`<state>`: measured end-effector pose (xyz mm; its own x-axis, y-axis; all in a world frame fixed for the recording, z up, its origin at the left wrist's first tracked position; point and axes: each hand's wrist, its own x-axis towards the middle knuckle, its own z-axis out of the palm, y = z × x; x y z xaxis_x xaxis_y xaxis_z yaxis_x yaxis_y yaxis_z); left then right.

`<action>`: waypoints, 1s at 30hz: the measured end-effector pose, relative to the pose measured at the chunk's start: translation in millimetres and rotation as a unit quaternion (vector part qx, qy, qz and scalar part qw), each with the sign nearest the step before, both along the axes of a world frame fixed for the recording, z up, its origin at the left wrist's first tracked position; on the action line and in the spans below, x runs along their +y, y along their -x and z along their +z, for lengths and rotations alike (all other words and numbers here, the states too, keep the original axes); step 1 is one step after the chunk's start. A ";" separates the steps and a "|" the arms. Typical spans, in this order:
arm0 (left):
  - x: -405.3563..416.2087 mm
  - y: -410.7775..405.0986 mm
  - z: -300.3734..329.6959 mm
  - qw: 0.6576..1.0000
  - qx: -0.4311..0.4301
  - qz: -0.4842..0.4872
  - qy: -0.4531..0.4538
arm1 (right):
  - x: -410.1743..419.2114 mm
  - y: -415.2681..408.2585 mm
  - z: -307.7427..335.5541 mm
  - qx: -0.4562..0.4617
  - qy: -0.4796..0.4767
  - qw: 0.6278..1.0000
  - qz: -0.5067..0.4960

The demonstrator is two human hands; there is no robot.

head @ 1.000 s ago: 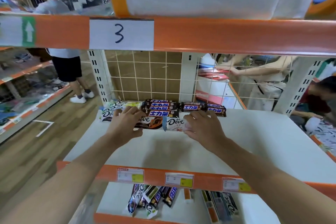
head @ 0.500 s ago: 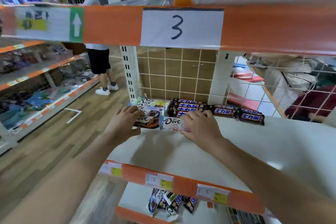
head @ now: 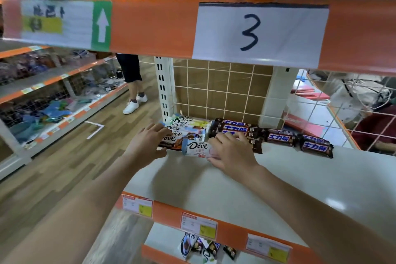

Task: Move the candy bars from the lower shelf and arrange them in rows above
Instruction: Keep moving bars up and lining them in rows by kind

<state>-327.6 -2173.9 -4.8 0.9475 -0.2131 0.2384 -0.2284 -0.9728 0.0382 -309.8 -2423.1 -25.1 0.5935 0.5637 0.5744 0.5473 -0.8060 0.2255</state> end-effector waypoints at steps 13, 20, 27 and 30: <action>-2.8 -13.7 -5.6 0.999 -0.016 -0.005 0.049 | 1.9 -2.9 -4.9 0.018 0.012 1.000 -0.012; 7.0 -9.7 -3.5 0.999 -0.025 0.010 0.043 | 12.5 0.3 -4.6 0.004 0.007 1.000 -0.002; 24.3 2.2 -5.7 0.999 -0.014 0.031 0.033 | 39.8 -0.1 -5.6 0.009 0.003 1.000 0.020; 36.1 10.2 -8.4 0.998 0.006 0.046 0.032 | 55.8 -0.8 -4.5 0.023 0.005 0.999 0.031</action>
<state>-337.7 -2137.8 -13.2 0.9651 -0.1108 0.2372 -0.1383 -0.9851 0.1023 -309.1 -2367.2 -29.6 0.5821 0.6066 0.5415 0.6064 -0.7675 0.2079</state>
